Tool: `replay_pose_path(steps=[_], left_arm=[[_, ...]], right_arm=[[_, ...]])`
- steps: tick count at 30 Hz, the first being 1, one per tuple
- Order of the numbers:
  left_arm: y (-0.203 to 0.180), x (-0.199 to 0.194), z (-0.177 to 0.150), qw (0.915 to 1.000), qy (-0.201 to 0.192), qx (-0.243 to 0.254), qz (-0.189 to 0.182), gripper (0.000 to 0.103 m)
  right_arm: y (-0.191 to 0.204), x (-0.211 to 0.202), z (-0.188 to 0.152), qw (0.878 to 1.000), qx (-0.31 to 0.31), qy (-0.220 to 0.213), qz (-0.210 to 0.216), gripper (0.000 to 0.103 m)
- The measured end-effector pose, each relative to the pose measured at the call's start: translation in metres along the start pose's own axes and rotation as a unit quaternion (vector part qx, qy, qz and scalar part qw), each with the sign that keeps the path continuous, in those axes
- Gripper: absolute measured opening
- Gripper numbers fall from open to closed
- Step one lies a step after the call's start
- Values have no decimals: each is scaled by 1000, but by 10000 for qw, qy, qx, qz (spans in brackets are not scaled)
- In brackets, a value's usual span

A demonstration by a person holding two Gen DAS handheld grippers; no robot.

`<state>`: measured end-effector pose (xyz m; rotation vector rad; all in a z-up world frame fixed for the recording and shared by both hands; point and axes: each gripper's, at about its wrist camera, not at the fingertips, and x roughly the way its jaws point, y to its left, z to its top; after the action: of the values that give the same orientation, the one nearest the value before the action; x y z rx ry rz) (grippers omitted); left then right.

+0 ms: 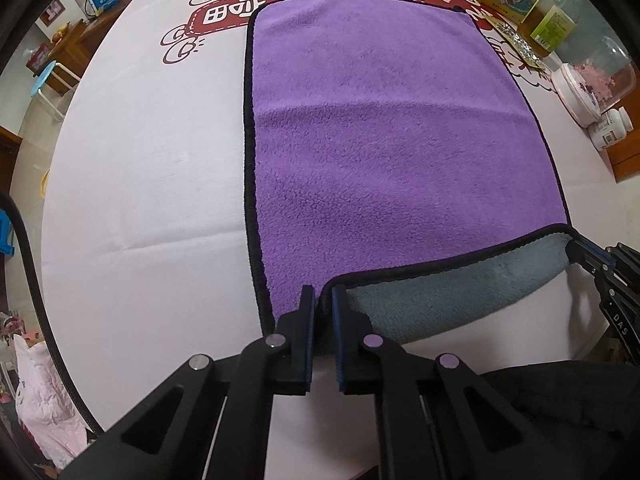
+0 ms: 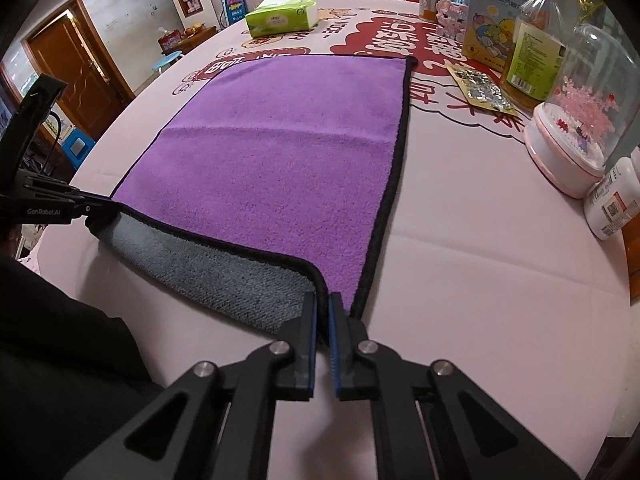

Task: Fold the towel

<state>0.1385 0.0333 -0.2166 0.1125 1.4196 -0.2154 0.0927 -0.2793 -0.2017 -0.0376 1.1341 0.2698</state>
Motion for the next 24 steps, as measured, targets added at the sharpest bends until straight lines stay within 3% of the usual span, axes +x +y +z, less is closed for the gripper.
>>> replay_pose_path(steps=[12, 24], left_arm=[[0, -28, 4, 9997, -146, 178, -96, 5], [-10, -76, 24, 9977, -515, 424, 81, 5]], right_arm=[[1, -16, 11, 9997, -39, -257, -13, 5], [5, -52, 42, 9964, -226, -807, -94, 5]])
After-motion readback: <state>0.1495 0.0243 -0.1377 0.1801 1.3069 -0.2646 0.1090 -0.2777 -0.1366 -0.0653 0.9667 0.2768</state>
